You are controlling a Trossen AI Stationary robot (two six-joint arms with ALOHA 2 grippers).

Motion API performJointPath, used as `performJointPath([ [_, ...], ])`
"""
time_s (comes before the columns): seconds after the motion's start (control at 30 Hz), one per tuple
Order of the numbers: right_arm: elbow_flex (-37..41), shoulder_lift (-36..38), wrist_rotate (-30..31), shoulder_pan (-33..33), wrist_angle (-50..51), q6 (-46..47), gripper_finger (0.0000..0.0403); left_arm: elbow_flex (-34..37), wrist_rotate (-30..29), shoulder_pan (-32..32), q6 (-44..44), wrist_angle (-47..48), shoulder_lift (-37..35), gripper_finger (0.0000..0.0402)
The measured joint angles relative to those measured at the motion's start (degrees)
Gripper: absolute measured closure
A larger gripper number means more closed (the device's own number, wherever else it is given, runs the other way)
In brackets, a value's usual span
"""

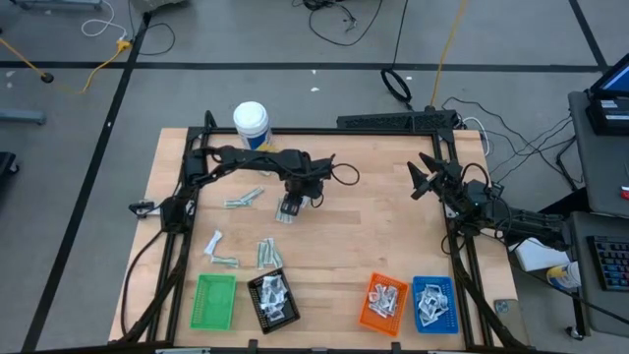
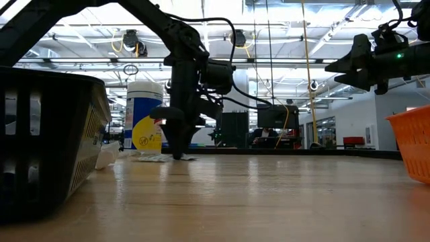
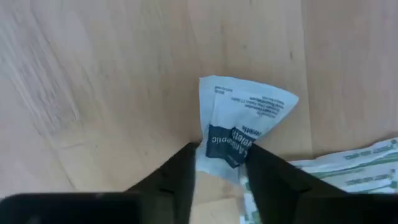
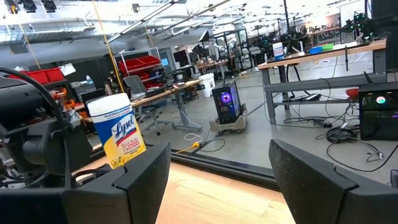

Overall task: Pick & Place First Aid Supplies
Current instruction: Put the towelette pack into the black bin

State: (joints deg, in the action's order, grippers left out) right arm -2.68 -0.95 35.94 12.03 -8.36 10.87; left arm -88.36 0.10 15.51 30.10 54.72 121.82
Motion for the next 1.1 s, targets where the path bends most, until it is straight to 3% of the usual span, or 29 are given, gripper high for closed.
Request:
performJointPath([
  [0.3,0.0,0.01,0.0,-0.01,-0.01,0.0,0.0135,-0.02,0.21,0.02,-0.71,0.46,-0.04,0.0392],
  [0.5,0.0,0.0,0.0,0.0,0.0,0.0,0.0136,0.04,0.14,0.19,-2.24,3.1,-2.72,0.0388],
  [1.1,-0.01,0.0,0.0,0.0,-0.02,0.0,0.0135,0.02,-0.22,-2.65,-12.16,10.3,-20.2,0.0397],
])
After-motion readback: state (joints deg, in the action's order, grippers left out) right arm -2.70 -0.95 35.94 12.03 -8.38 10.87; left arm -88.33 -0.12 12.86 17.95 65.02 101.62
